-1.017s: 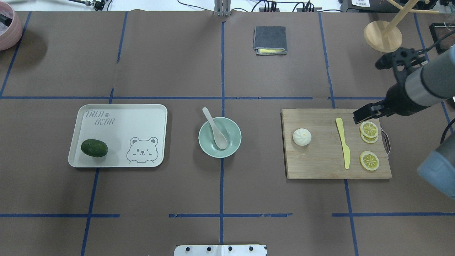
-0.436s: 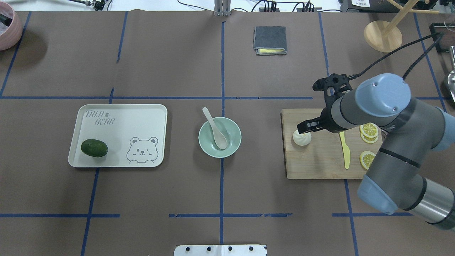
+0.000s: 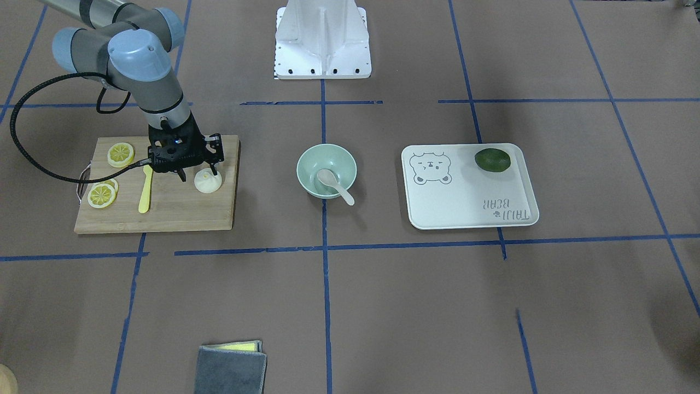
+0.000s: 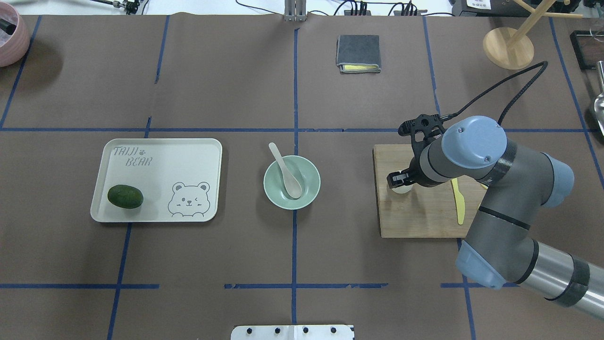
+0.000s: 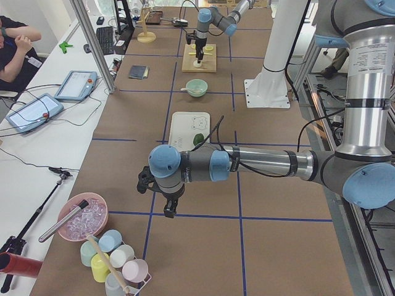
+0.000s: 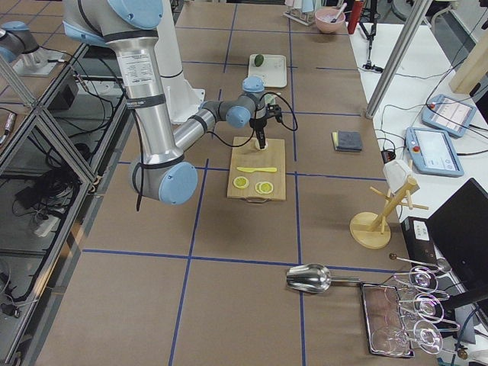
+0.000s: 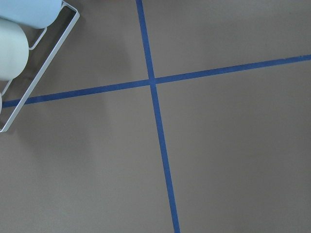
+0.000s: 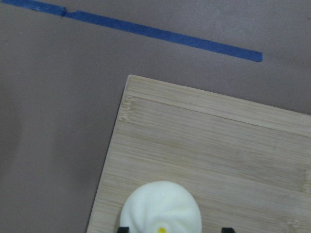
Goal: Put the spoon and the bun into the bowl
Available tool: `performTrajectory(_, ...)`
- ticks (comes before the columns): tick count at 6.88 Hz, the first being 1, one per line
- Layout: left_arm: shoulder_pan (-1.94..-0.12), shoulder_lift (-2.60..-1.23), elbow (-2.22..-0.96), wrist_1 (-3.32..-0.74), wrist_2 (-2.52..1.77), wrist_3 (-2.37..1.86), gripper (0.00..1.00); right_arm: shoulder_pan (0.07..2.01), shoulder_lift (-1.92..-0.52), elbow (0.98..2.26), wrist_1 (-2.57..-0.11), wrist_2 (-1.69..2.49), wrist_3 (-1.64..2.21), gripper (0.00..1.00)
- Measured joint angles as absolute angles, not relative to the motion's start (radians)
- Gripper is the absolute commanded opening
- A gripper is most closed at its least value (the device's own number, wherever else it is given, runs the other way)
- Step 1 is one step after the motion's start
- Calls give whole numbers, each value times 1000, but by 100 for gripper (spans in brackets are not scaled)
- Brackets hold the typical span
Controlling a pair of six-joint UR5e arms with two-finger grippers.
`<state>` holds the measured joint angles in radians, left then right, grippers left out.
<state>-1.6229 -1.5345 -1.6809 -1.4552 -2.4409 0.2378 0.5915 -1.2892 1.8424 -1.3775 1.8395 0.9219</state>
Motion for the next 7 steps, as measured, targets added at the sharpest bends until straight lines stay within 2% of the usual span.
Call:
performTrajectory(1,-1623,-1535,-1680,-1456,-2441,238,100,588,-1287,1840,-1378,1839,922,47)
performTrajectory(2,-1623,-1535,-1680,-1456,-2441,237,100,586,-1286,1840,-1378,1839,922,15)
performTrajectory(3,-1623,-1535,-1680,-1456,-2442,237,100,585,-1285,1839,-1377,1839,921,0)
performTrajectory(7,-1623,-1536,-1679,-1456,-2441,238,100,584,-1252,1848,-1391,1839,955,0)
